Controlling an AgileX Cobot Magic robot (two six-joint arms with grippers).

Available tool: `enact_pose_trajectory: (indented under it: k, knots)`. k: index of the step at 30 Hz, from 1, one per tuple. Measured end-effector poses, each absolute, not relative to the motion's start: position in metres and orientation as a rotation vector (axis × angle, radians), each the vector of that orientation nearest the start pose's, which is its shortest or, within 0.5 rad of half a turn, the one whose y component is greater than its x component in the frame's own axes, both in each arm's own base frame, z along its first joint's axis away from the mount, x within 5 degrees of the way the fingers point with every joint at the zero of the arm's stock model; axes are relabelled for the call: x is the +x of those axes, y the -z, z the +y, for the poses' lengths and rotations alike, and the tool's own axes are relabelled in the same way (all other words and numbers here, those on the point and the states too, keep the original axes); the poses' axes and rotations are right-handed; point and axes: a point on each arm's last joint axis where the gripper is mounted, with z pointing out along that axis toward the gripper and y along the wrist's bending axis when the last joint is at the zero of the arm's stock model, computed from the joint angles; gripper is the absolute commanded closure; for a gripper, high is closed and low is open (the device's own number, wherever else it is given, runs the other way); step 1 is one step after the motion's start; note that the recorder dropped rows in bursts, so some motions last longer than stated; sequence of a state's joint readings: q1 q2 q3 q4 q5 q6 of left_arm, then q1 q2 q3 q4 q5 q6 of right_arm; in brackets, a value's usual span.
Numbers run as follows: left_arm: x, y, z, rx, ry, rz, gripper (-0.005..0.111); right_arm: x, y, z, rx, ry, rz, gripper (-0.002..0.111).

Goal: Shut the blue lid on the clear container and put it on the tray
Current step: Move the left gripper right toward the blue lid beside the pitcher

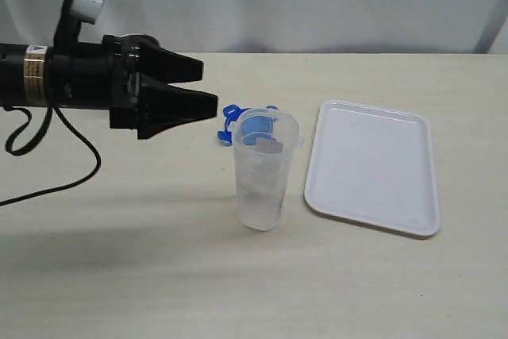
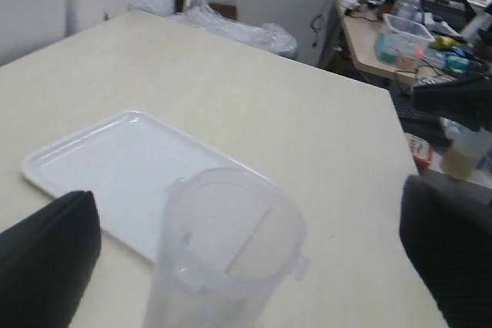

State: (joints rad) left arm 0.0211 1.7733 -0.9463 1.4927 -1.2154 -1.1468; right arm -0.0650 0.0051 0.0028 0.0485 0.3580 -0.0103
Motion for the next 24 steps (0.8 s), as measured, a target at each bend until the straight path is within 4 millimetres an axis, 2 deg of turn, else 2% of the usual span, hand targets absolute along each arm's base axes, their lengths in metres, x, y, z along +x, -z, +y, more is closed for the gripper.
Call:
enact_pose_trajectory:
  k: [4, 11, 18, 24]
  knots:
    - [0.319, -0.222, -0.097, 0.902, 1.132, 1.673, 0.008, 0.053, -0.180, -0.002, 0.081, 0.005, 1.847, 0.104]
    - [0.316, -0.219, -0.100, 0.937, 1.123, 1.664, 0.008, 0.053, -0.180, -0.002, 0.081, 0.005, 1.847, 0.104]
    - [0.291, -0.187, -0.096, 0.983, 0.975, 1.595, 0.008, 0.053, -0.180, -0.002, 0.081, 0.005, 1.847, 0.104]
    - [0.286, -0.155, -0.091, 0.952, 0.817, 1.605, 0.008, 0.053, -0.180, -0.002, 0.081, 0.005, 1.847, 0.104]
